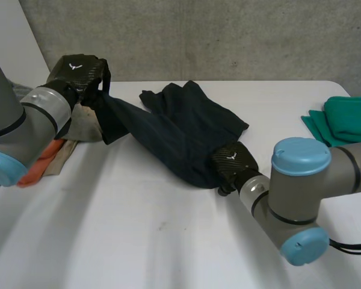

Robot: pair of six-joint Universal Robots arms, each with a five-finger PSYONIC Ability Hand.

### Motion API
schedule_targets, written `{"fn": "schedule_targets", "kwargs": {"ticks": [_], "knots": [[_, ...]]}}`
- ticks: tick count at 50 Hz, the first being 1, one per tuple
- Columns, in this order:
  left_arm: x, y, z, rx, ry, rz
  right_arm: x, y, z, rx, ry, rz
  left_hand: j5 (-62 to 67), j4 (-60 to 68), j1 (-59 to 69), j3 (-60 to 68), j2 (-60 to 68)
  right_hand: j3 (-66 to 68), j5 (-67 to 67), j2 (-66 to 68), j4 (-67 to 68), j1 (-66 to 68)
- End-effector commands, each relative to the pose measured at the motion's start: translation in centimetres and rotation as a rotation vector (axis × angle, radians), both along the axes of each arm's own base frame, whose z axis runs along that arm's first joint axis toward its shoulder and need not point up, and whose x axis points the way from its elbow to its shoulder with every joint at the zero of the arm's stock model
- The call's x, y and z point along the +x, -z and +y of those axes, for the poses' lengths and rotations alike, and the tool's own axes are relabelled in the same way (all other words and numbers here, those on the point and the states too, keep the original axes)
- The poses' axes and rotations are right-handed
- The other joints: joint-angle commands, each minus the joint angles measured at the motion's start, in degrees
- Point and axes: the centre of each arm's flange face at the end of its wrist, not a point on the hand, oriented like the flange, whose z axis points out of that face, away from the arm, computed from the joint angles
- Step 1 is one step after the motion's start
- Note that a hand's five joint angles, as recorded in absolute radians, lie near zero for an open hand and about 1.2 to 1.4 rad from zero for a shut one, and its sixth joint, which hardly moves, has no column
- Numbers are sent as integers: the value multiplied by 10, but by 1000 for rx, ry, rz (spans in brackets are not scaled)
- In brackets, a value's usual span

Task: Fold the laundry.

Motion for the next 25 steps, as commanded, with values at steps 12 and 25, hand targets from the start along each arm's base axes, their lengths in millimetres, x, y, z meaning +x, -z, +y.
{"fn": "schedule_targets", "kwargs": {"ticks": [12, 25], "knots": [[5, -8, -6, 4, -44, 22, 26, 21, -34, -70, -23, 59, 136, 113, 127, 116, 113, 154, 167, 161, 155, 158], [17, 9, -2, 83, -85, -19, -9, -31, -45, -11, 116, 50, 136, 113, 127, 116, 113, 428, 441, 434, 429, 431]]}}
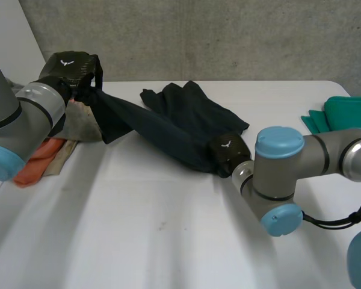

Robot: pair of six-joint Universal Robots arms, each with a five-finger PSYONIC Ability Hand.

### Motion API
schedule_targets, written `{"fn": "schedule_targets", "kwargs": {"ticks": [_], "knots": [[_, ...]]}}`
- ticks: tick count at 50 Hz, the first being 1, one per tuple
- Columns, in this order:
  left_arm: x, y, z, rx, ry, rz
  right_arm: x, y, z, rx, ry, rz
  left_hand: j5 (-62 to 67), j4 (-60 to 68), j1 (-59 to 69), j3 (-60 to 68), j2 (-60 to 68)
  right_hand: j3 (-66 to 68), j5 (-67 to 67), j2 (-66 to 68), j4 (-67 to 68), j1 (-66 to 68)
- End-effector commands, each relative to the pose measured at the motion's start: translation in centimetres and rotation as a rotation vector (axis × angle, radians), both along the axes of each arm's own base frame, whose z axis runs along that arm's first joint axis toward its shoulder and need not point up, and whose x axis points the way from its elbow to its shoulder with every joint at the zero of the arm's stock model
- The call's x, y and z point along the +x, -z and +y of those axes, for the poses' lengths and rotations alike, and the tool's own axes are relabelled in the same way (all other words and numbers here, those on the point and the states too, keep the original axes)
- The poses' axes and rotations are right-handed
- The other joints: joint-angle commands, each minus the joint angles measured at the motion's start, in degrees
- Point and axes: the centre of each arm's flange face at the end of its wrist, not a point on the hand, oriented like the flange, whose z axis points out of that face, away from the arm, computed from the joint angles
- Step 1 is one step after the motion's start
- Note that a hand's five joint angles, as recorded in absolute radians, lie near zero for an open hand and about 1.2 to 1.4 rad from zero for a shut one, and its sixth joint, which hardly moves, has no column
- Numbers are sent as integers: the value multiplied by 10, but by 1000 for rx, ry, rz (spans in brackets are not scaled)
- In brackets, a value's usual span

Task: Fold the laundry.

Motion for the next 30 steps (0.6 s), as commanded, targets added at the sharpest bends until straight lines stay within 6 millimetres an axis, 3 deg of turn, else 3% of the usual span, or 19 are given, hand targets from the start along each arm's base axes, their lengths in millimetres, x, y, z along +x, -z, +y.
{"fn": "schedule_targets", "kwargs": {"ticks": [1, 2, 5, 9, 10, 14, 18, 23, 30], "knots": [[10, 15, 7, 79, -23, -43, -35, -55, 5, 73, 93, 5, 136, 113, 127, 116, 113, 125, 138, 137, 116, 190], [12, 19, 13, 109, -17, -76, -48, -70, 11, 114, 95, 48, 136, 113, 127, 116, 113, 125, 138, 137, 116, 190], [13, 31, 30, 188, 18, -160, -66, -87, 27, 213, 73, 146, 136, 113, 127, 116, 113, 125, 138, 137, 116, 190], [14, 53, 69, 324, 158, -340, -94, -108, 50, 368, 19, 318, 136, 113, 127, 116, 113, 125, 138, 137, 116, 190], [14, 61, 87, 378, 237, -408, -105, -113, 59, 422, -1, 388, 136, 113, 127, 116, 113, 125, 138, 137, 116, 190], [14, 76, 124, 470, 409, -532, -124, -120, 76, 546, -60, 526, 136, 113, 127, 116, 113, 125, 138, 137, 116, 190], [3, 81, 145, 484, 493, -573, -129, -117, 77, 563, -87, 572, 136, 113, 127, 116, 113, 125, 138, 137, 116, 190], [-6, 83, 140, 420, 438, -607, -131, -109, 60, 537, -23, 533, 136, 113, 127, 116, 113, 125, 138, 137, 116, 190], [-29, 70, 100, 234, 334, -587, -130, -94, 32, 458, 94, 408, 136, 113, 127, 116, 113, 125, 138, 137, 116, 190]]}}
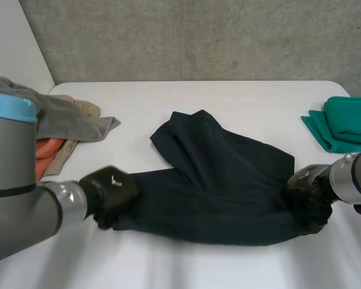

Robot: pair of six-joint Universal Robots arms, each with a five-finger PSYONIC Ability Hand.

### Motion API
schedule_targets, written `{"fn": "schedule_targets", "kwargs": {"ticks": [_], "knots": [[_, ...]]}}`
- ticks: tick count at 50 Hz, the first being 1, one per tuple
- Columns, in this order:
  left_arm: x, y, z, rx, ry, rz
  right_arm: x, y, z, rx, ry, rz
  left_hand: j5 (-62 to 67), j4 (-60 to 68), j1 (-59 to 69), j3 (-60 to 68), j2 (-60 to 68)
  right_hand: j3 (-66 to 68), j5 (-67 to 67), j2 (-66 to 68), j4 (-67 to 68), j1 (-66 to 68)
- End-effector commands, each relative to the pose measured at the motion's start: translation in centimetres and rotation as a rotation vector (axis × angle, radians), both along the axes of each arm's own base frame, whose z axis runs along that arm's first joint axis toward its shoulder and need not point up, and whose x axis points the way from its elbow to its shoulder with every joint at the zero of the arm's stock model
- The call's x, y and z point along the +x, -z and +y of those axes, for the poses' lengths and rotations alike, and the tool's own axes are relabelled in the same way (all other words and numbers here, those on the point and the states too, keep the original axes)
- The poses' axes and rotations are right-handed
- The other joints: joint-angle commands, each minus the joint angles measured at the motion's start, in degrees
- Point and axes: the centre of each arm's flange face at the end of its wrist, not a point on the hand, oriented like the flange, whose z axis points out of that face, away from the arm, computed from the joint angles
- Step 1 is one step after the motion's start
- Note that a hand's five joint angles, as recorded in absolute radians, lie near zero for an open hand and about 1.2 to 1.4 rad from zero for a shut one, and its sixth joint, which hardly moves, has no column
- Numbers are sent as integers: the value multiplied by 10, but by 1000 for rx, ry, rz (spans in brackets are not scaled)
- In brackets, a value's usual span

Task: Fold the laundry.

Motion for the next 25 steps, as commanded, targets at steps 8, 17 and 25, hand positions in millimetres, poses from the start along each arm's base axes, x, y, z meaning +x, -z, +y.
{"fn": "schedule_targets", "kwargs": {"ticks": [8, 17, 25], "knots": [[-58, -60, -117, -537, -154, 243, 28, 2, -82, -518, 141, -319, 136, 113, 127, 116, 113, 120, 135, 137, 114, 190], [-53, -215, -158, -1024, -277, 699, 65, -146, -121, -1305, 107, -735, 136, 113, 127, 116, 113, 120, 135, 137, 114, 190], [-43, -256, -143, -1058, -290, 819, 76, -195, -132, -1496, 70, -878, 136, 113, 127, 116, 113, 120, 135, 137, 114, 190]]}}
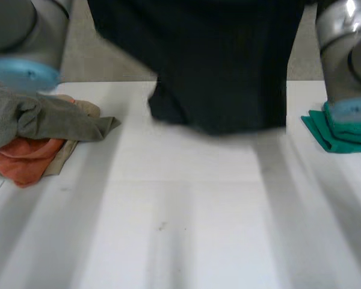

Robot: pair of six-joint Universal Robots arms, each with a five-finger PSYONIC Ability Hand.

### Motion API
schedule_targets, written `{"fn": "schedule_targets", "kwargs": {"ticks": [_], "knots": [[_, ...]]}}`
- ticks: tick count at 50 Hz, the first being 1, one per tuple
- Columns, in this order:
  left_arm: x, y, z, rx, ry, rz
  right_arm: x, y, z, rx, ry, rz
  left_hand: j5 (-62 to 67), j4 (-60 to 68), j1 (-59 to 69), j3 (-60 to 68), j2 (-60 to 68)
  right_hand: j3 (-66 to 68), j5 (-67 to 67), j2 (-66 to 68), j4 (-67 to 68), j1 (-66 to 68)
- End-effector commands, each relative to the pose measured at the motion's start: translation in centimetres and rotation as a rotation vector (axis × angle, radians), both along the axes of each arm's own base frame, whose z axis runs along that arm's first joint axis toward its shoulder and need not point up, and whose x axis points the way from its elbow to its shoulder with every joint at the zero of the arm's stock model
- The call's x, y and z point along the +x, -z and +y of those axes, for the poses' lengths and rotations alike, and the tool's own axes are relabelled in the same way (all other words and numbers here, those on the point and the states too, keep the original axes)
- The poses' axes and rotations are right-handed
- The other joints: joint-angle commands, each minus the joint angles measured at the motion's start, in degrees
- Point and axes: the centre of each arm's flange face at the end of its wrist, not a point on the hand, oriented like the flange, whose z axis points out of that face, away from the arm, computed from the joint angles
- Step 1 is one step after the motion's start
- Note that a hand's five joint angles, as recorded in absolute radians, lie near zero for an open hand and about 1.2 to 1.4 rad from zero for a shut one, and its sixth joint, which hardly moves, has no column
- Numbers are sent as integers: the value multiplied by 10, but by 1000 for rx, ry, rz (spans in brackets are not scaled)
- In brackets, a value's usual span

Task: Fold the laundry.

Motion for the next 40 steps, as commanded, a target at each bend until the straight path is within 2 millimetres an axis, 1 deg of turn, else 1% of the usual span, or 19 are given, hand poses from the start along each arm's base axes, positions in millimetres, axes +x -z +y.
{"fn": "schedule_targets", "kwargs": {"ticks": [1, 3, 4, 7, 8, 11, 12, 15, 16, 19, 20, 23, 24, 26, 27, 30, 33, 34, 40], "knots": [[8, -19, 12, 7, 15, 46, 10, -25, -9, -93, -26, -48, 136, 113, 127, 116, 113, 118, 124, 130, 113, 180], [11, -11, 10, 47, 3, 33, 12, -14, -14, -49, -29, -30, 136, 113, 127, 116, 113, 118, 124, 130, 113, 180], [14, 0, 7, 91, -10, 21, 11, -3, -18, -2, -26, -16, 136, 113, 127, 116, 113, 118, 124, 130, 113, 180], [17, 21, 5, 164, -22, 3, 12, 13, -23, 49, -30, -3, 136, 113, 127, 116, 113, 118, 124, 130, 113, 180], [18, 37, 6, 216, -21, -15, 12, 28, -28, 91, -33, 7, 136, 113, 127, 116, 113, 118, 124, 130, 113, 180], [18, 65, 8, 298, -16, -44, 11, 53, -33, 160, -44, 28, 136, 113, 127, 116, 113, 118, 124, 130, 113, 180], [17, 86, 10, 351, -5, -66, 11, 76, -35, 222, -55, 54, 136, 113, 127, 116, 113, 118, 124, 130, 113, 180], [15, 123, 17, 451, 16, -117, 9, 113, -36, 332, -72, 104, 136, 113, 127, 116, 113, 118, 124, 130, 113, 180], [13, 149, 24, 517, 37, -150, 6, 138, -34, 410, -82, 136, 136, 113, 127, 116, 113, 118, 124, 130, 113, 180], [11, 185, 36, 615, 68, -206, 0, 173, -26, 527, -94, 175, 136, 113, 127, 116, 113, 118, 124, 130, 113, 180], [13, 204, 45, 670, 79, -234, -4, 191, -19, 594, -101, 199, 136, 113, 127, 116, 113, 118, 124, 130, 113, 180], [15, 222, 57, 729, 97, -269, -9, 212, -4, 687, -102, 233, 136, 113, 127, 116, 113, 118, 124, 130, 113, 180], [18, 227, 65, 756, 103, -287, -13, 221, 8, 748, -104, 256, 136, 113, 127, 116, 113, 118, 124, 130, 113, 180], [22, 229, 74, 777, 108, -305, -16, 221, 20, 795, -105, 273, 136, 113, 127, 116, 113, 118, 124, 130, 113, 180], [25, 229, 84, 788, 115, -328, -20, 217, 34, 841, -110, 292, 136, 113, 127, 116, 113, 118, 124, 130, 113, 180], [30, 217, 105, 782, 129, -401, -29, 204, 61, 926, -114, 339, 136, 113, 127, 116, 113, 118, 124, 130, 113, 180], [37, 216, 127, 814, 140, -503, -35, 196, 82, 996, -121, 401, 136, 113, 127, 116, 113, 118, 124, 130, 113, 180], [43, 217, 140, 851, 144, -579, -40, 193, 95, 1053, -120, 456, 136, 113, 127, 116, 113, 118, 124, 130, 113, 180], [59, 223, 176, 989, 225, -772, -64, 190, 141, 1309, -148, 697, 136, 113, 127, 116, 113, 118, 124, 130, 113, 180]]}}
